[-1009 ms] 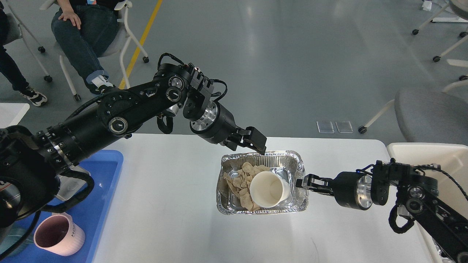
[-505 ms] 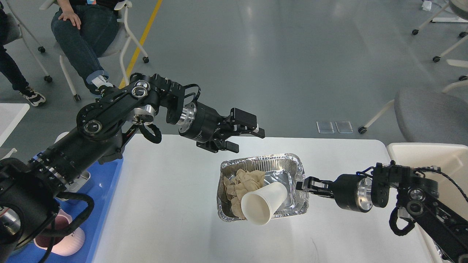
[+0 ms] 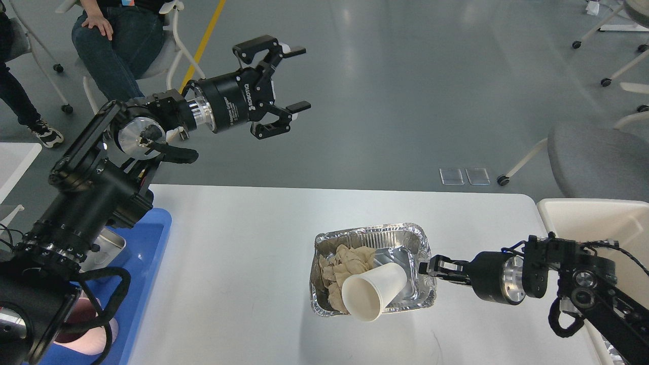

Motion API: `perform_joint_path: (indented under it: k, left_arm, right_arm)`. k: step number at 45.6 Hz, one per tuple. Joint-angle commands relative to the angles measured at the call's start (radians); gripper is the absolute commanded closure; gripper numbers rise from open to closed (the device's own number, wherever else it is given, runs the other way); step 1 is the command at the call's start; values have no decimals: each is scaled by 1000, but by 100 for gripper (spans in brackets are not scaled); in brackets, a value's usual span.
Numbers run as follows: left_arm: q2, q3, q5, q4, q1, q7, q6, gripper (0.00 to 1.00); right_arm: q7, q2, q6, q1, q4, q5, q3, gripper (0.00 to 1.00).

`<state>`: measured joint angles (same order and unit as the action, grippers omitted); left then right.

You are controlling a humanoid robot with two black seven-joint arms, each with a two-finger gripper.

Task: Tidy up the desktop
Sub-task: 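Raise the left gripper away from the foil tray, then drag the foil tray with the right gripper to the table's far corner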

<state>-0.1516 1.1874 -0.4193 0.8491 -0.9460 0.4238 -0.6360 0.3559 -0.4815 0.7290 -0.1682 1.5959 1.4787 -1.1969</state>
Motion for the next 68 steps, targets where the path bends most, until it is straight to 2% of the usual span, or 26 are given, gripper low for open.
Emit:
perform_joint_path:
  k: [1,6,12,22,30,41,50,55,68]
  left_arm:
    - [15,93,204,-27,10,3,67,3]
    - [18,127,350,-56,53,0,125,3]
    - [55,251,510,-120,151,-7,182,3]
    - [89,322,531,-297,237,-8,182,3]
    - [93,380,530,-315,288,-7,170,3]
    - [99,382,527,-315,296,-11,170,3]
    - [93,357,518,-317,320,-66,177,3]
    - [86,348,488,-317,322,-68,179,3]
    - [73,347,438,-317,329,-68,179,3]
  right_arm:
    - [0,-2,-5,16,1,-1,-12,100]
    - [0,1,-10,27,1,-3,-24,100]
    - [0,3,-11,56,1,-26,-50,100]
    - [2,0,-14,139,-2,-83,-147,100]
    - [2,-2,-16,211,-2,-144,-248,100]
    - [2,0,-48,315,-2,-231,-437,100]
    - [2,3,-146,392,-5,-258,-521,100]
    - [2,4,-224,429,-5,-294,-552,100]
    - [2,6,-508,526,-7,-400,-596,100]
